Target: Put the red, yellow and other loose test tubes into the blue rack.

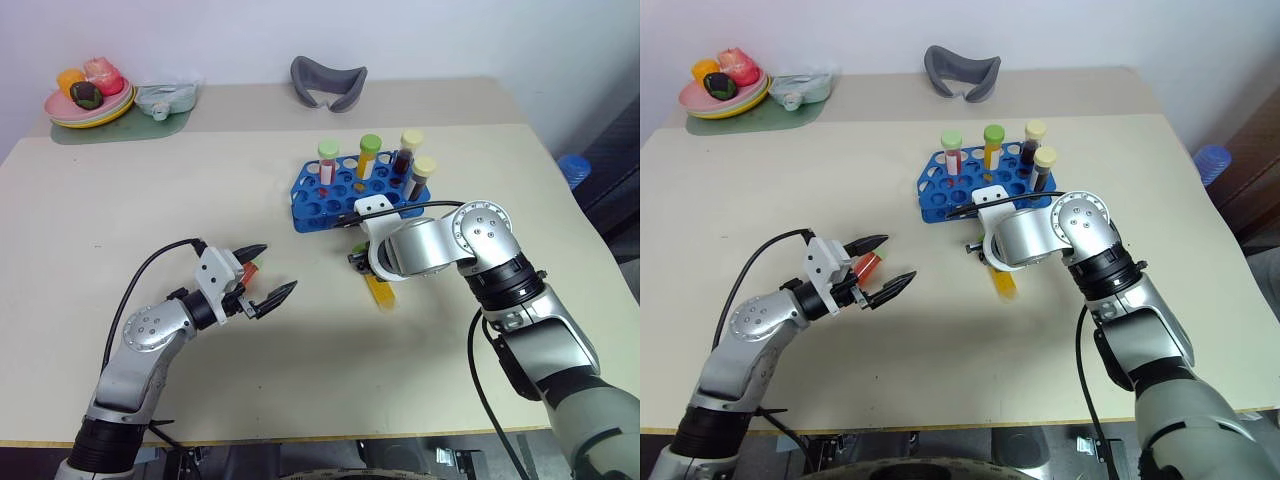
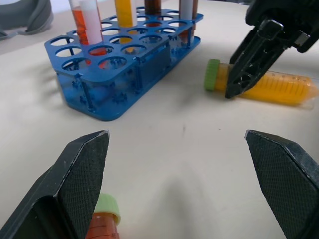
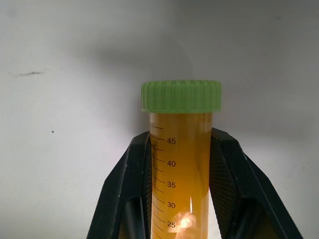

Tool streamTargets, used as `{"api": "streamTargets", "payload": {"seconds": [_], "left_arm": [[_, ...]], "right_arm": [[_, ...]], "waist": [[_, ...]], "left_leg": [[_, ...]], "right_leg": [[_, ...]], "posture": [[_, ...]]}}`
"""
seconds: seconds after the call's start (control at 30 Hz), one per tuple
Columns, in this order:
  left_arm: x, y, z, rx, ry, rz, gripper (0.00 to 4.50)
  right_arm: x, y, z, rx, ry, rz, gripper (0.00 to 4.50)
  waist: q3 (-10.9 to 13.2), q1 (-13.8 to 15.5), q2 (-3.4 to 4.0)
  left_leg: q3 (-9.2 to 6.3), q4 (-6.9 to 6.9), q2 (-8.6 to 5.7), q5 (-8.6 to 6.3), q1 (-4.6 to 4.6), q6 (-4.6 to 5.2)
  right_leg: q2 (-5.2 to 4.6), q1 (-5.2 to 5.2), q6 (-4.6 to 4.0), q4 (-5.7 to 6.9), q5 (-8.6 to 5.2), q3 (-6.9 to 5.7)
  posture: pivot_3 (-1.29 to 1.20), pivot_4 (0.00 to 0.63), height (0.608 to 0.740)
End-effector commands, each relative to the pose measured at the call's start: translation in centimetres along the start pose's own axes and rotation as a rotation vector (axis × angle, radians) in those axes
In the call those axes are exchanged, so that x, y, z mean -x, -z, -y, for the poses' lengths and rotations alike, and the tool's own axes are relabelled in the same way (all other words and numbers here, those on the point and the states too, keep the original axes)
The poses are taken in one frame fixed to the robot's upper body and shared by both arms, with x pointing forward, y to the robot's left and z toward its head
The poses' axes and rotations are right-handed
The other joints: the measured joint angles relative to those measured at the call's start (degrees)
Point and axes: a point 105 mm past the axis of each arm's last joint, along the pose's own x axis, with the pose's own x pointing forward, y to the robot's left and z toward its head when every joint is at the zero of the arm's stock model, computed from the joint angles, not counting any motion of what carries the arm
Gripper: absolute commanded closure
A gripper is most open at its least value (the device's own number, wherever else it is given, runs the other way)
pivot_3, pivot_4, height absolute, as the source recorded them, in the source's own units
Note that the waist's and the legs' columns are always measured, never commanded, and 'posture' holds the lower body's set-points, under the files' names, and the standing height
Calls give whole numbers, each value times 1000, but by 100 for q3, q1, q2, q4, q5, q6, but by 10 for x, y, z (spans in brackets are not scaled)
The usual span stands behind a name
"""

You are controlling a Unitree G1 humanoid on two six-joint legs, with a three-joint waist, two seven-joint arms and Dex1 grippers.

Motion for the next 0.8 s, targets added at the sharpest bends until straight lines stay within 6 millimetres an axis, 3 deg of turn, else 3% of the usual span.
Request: {"api": "streamTargets", "payload": {"seconds": [0.03, 0.17, 0.23, 0.3, 0.43, 0.5, 0.6, 0.8], "left_arm": [[1, -7, 0, -32, 1, 27, 0], [1, -11, 0, -39, 0, 30, 0], [1, -14, -1, -42, -1, 32, 0], [1, -16, -1, -44, 1, 33, 0], [-4, -21, -2, -42, 7, 44, 0], [-7, -24, -3, -32, 7, 58, 0], [-9, -25, -5, -18, 4, 69, 0], [-11, -26, -5, -15, 8, 72, 0]], "right_arm": [[23, -22, 0, 14, -28, 117, 3317], [64, -48, -11, 98, -132, 318, 3317], [97, -75, -17, 29, -251, 589, 3317], [119, -95, -7, 8, -252, 825, 3317], [113, -106, 8, 11, -201, 1053, 3317], [99, -107, 15, 38, -127, 1150, 3317], [79, -105, 26, 23, -20, 1254, 3317], [62, -102, 36, -17, 79, 1378, 3317]], "waist": [[1, 6, 1], [5, 11, 7], [3, 6, 5], [3, 18, 6], [-3, 61, -4], [-1, 71, -2], [-1, 30, -1], [1, 7, 2]], "left_leg": [[0, 0, 0, 0, -1, 0], [0, 1, -1, 0, -9, 0], [-1, -5, 1, 0, -8, 1], [-4, -10, 4, -1, -8, 2], [-4, -6, 2, -1, -7, 1], [-2, -5, 0, -1, -6, 1], [1, -6, 0, 0, -4, 0], [3, -7, 1, 2, -3, -3]], "right_leg": [[0, 0, 0, -1, 0, 0], [-2, -8, 0, -2, 0, 0], [2, -10, 0, -4, 0, 0], [5, -10, 0, -8, -1, -2], [2, -2, 0, -16, 0, -6], [-1, 1, 1, -18, 0, -5], [0, -3, 1, -14, 0, -2], [1, -9, 0, -6, 1, 1]], "posture": [[0, 150, 740], [0, 150, 740], [0, 150, 740], [0, 150, 740], [0, 150, 740], [0, 150, 740], [0, 150, 740], [0, 150, 740]]}}
